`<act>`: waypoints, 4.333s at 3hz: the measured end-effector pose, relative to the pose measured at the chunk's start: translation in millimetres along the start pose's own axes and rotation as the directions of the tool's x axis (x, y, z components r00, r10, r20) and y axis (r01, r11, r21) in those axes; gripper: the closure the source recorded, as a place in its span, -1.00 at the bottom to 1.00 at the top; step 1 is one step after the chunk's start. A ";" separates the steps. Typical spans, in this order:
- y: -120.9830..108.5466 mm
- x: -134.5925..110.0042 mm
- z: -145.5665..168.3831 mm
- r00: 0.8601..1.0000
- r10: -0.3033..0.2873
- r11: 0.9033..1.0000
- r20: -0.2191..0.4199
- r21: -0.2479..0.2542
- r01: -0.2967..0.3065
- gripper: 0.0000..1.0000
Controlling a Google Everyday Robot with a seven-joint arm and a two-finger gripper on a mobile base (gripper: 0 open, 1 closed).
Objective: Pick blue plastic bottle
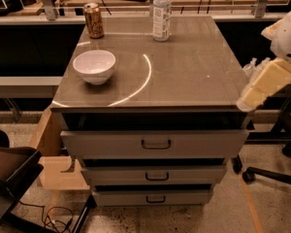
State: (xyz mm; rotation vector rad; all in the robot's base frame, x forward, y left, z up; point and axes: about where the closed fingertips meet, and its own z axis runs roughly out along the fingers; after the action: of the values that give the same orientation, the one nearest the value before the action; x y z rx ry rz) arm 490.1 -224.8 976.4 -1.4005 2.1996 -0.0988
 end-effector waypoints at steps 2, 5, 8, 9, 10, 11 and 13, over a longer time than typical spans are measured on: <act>-86.7 -36.9 40.3 0.937 0.165 0.969 0.308 0.126 -0.213 -1.00; -141.6 -106.9 69.3 0.710 0.195 0.918 0.677 0.130 -0.375 -1.00; -231.3 -155.1 157.4 0.507 0.235 0.837 0.829 0.092 -0.539 -1.00; -253.3 -170.0 175.7 0.491 0.241 0.829 0.837 0.085 -0.553 -1.00; -274.1 -184.9 191.7 0.513 0.244 0.840 0.823 0.085 -0.536 -1.00; -285.5 -198.6 198.5 0.529 0.236 0.854 0.815 0.086 -0.513 -1.00; -298.7 -233.0 214.8 0.501 0.228 0.869 0.835 0.057 -0.491 -1.00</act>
Offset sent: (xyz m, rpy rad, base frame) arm 0.1921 -0.0103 0.0580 0.4969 -0.5542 -0.2163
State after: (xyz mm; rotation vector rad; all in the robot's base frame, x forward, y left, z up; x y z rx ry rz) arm 911.8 -116.1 981.8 -0.5613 1.5271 0.3167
